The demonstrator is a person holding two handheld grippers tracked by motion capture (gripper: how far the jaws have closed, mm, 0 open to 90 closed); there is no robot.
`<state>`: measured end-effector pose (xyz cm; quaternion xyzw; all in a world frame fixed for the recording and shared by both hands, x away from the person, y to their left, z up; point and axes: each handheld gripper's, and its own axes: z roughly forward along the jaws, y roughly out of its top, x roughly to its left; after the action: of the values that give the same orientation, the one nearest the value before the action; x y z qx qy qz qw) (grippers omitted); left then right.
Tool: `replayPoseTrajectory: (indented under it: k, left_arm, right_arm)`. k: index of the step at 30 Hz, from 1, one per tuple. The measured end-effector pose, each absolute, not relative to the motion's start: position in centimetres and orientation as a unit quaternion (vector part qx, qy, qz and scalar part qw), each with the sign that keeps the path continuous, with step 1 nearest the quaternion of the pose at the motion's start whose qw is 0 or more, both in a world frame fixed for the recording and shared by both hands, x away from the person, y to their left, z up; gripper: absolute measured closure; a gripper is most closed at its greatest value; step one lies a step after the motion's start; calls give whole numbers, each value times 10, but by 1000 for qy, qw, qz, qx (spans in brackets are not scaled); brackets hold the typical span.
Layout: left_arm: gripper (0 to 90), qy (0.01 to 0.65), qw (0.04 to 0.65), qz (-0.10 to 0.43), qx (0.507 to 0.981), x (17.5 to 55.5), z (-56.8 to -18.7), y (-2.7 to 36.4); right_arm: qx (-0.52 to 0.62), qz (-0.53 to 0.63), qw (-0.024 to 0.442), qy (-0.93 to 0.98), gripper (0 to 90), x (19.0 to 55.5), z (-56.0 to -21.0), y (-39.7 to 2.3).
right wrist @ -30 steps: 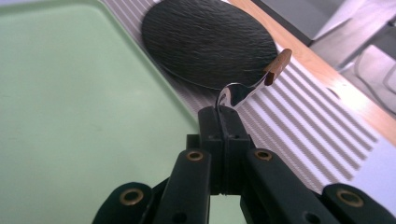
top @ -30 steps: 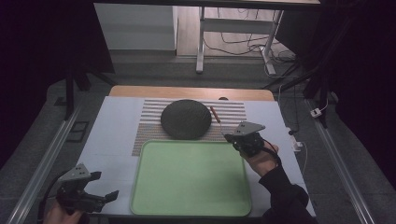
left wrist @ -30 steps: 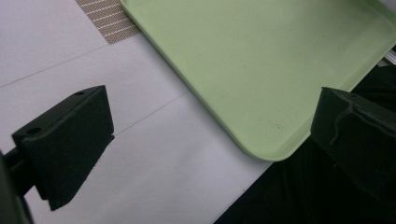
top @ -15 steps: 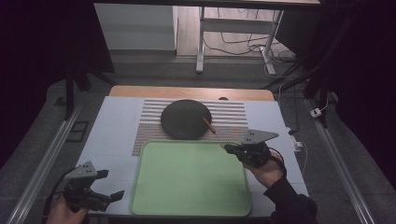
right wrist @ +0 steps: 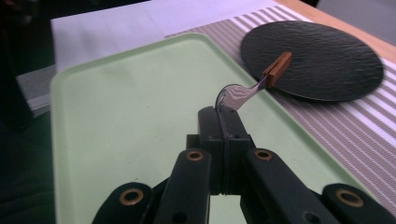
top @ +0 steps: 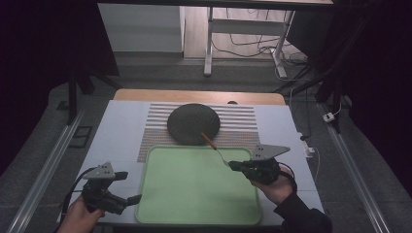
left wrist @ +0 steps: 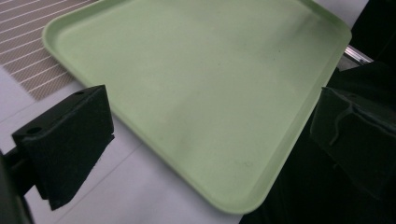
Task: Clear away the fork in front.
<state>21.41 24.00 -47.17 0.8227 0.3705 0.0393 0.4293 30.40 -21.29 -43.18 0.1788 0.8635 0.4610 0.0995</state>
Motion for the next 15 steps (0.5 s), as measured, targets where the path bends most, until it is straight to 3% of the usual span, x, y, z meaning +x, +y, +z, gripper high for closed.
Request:
replayPoseTrajectory:
  k: [15]
  left_arm:
    - [0,301,387,36,871,256,-468,196]
  right_arm:
    - [122,484,20,867,900,285,-438,-206]
